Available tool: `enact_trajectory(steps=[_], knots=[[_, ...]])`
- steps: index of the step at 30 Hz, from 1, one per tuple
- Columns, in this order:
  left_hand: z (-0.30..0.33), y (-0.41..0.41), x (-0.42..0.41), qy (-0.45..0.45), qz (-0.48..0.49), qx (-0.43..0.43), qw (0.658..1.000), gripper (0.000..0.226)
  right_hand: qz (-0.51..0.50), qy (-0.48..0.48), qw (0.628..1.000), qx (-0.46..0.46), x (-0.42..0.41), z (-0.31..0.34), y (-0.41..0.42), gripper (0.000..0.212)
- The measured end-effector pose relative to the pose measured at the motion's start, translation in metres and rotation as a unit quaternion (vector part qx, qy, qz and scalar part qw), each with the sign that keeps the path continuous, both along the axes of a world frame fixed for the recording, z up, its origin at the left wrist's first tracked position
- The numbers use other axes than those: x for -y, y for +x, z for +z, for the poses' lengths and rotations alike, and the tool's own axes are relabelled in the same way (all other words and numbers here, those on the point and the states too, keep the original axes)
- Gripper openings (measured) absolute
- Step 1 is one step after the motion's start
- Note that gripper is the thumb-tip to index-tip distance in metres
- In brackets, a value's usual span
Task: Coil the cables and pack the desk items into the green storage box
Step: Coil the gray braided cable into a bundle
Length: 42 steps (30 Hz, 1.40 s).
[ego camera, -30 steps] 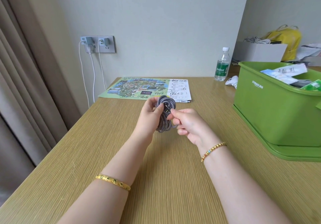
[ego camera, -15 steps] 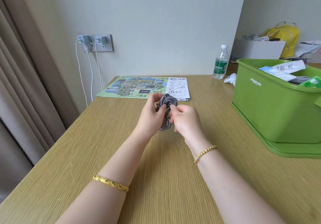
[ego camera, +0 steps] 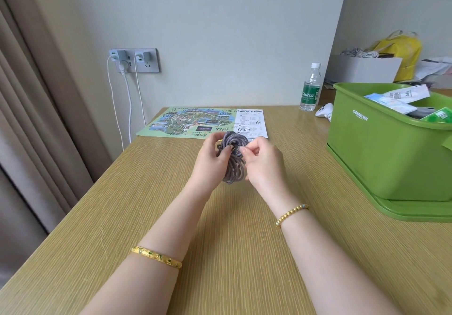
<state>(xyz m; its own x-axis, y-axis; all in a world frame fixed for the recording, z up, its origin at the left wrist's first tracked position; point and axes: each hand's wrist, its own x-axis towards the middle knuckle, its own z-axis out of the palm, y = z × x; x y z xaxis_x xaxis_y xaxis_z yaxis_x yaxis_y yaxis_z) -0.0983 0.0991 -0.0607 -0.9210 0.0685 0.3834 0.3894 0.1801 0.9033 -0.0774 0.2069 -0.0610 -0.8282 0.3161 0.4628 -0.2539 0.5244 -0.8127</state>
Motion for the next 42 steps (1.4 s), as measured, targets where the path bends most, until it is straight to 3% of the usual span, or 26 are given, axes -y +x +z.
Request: enact_trajectory(steps=[4,6,9,11,12,15,22,26,28,32,35,39,42], knots=[[0.001,-0.001,0.001,-0.058,-0.024,-0.014,0.998,0.028,-0.025,0.084,0.996,-0.021,-0.003,-0.005,-0.001,0.019],[0.002,-0.001,0.003,-0.047,-0.025,0.005,0.999,0.026,-0.019,0.078,0.997,-0.015,-0.003,-0.004,-0.001,0.015],[0.004,0.001,0.007,0.027,-0.043,0.070,0.996,0.024,0.025,-0.037,0.999,0.030,-0.008,0.004,0.000,0.025],[0.006,0.002,0.011,0.054,-0.070,0.084,0.993,0.028,0.106,-0.114,0.984,0.089,-0.015,0.011,0.002,0.039],[0.007,0.002,0.012,0.049,-0.081,0.081,0.992,0.029,0.153,-0.133,0.974,0.106,-0.018,0.012,0.003,0.035],[0.009,0.003,0.010,-0.007,-0.095,0.046,0.994,0.027,0.191,-0.099,0.970,0.110,-0.022,0.013,0.004,0.020],[0.005,0.007,0.001,-0.143,-0.099,-0.020,0.985,0.036,0.094,-0.097,0.985,0.103,-0.017,0.004,-0.002,0.023],[-0.004,0.008,-0.001,-0.241,-0.153,-0.022,0.958,0.081,0.047,-0.225,0.968,0.103,-0.023,0.006,-0.004,0.021],[-0.009,0.007,-0.002,-0.288,-0.127,-0.053,0.948,0.090,0.067,-0.274,0.949,0.137,-0.025,0.007,-0.003,0.019],[-0.015,0.006,-0.003,-0.290,-0.005,-0.115,0.950,0.069,0.144,-0.333,0.916,0.169,-0.023,0.010,-0.001,0.025],[-0.011,0.004,-0.001,-0.229,-0.025,-0.094,0.969,0.056,0.221,-0.387,0.880,0.167,-0.029,0.015,0.002,0.025],[-0.001,0.006,0.004,-0.126,-0.127,0.012,0.984,0.045,0.272,-0.271,0.905,0.183,-0.039,0.014,0.004,0.013],[0.001,0.005,0.009,-0.094,-0.152,0.025,0.984,0.032,0.277,-0.230,0.917,0.171,-0.041,0.014,0.004,0.015]])
